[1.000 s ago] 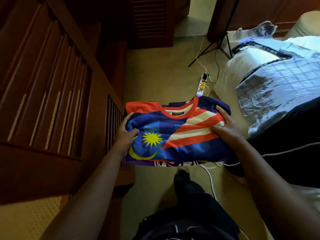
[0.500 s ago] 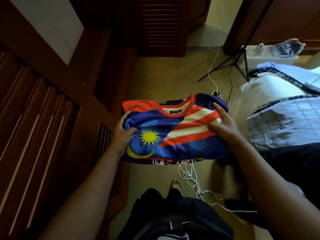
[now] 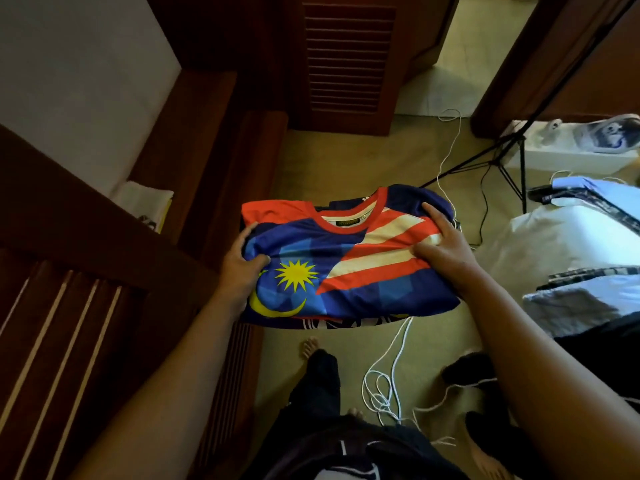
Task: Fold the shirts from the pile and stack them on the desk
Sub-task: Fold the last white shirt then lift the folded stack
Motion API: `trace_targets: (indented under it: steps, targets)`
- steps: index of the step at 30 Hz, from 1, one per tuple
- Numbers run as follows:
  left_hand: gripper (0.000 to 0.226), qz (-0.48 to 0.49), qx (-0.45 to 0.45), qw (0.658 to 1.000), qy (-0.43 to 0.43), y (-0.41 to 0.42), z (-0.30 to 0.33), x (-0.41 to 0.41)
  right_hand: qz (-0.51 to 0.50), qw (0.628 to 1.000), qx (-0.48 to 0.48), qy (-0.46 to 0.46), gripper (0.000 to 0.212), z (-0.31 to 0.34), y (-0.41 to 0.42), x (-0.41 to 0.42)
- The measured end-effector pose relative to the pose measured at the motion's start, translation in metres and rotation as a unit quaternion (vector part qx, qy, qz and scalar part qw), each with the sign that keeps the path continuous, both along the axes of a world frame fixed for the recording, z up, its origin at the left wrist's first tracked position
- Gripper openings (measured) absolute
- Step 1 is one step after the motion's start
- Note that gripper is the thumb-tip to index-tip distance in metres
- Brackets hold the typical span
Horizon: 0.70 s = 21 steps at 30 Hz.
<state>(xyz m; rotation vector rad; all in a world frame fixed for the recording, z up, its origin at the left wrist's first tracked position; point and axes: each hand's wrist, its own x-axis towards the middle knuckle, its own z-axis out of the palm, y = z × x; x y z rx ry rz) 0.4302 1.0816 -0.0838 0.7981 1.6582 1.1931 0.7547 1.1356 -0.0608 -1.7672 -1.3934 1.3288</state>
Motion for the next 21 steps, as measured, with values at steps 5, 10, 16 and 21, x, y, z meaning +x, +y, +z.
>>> trace_targets:
  steps: [5, 10, 16, 21]
  targets:
    - [0.069, 0.002, -0.001, 1.0, 0.004, 0.065, -0.003, -0.03, 0.009, 1.0, 0.006, -0.013, 0.079, -0.002, 0.072, -0.032]
    - [0.07, 0.008, -0.007, 1.0, 0.013, 0.121, -0.007, -0.058, 0.024, 0.999, 0.02, -0.039, 0.079, -0.008, 0.139, -0.057]
    - [0.068, 0.041, -0.026, 0.999, 0.014, 0.188, -0.009, -0.074, 0.074, 0.996, 0.018, -0.037, 0.084, -0.013, 0.232, -0.079]
    - [0.067, 0.103, -0.036, 0.994, 0.015, 0.25, -0.015, -0.083, 0.123, 0.992, 0.021, -0.023, 0.08, -0.02, 0.328, -0.102]
